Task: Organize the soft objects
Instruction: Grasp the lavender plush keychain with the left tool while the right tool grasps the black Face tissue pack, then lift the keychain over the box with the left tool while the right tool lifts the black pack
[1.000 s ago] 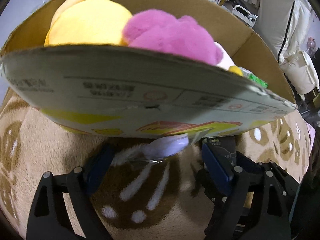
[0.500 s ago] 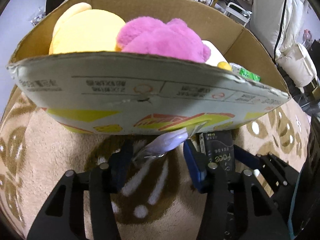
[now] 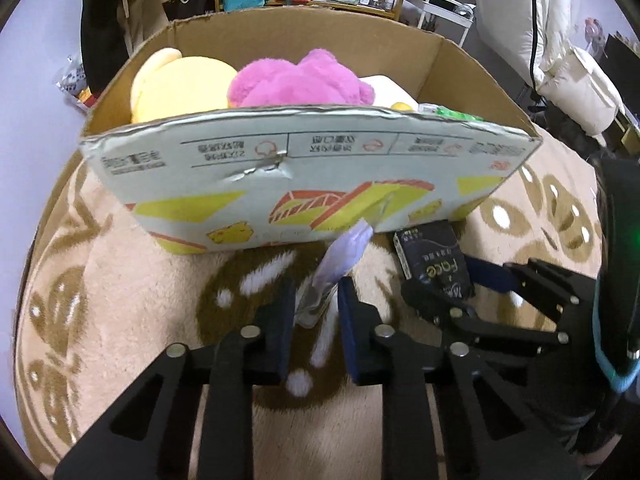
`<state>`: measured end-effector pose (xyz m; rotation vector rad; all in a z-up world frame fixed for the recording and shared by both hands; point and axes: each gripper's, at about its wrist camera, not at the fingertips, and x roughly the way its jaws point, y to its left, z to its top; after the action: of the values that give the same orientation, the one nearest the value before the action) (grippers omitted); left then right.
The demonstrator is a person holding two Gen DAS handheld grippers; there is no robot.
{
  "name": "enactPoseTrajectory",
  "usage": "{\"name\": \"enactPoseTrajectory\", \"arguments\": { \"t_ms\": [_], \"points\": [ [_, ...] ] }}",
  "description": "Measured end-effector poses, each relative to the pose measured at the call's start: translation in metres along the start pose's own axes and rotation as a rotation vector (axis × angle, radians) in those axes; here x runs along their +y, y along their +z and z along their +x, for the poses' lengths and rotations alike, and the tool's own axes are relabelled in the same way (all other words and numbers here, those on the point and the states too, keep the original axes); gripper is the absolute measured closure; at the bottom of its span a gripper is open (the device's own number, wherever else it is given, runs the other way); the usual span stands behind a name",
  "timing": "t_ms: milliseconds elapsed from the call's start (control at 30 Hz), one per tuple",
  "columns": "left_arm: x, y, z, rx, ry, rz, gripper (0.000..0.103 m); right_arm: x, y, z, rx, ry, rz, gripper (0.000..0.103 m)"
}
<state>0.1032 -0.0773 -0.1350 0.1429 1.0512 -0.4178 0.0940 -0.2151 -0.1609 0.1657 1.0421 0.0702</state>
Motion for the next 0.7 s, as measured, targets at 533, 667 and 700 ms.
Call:
{"name": "enactPoseTrajectory", "arguments": {
  "t_ms": [533,667,700],
  "points": [
    [0.001,-0.006,-0.048,-0.074,-0.019,-0.006,0.097,-0.003,-0.008,-0.042,-0.047,-0.025,-0.026,0.05],
    [0.004,-0.008,-0.068,-0.113,0.008,-0.027,0.097,0.007,-0.011,-0.057,-0.106,-0.038,-0.053,0.051],
    [0.005,-0.008,-0.073,-0.131,0.011,-0.025,0.097,0.011,-0.012,-0.057,-0.123,-0.043,-0.057,0.051]
  ]
}}
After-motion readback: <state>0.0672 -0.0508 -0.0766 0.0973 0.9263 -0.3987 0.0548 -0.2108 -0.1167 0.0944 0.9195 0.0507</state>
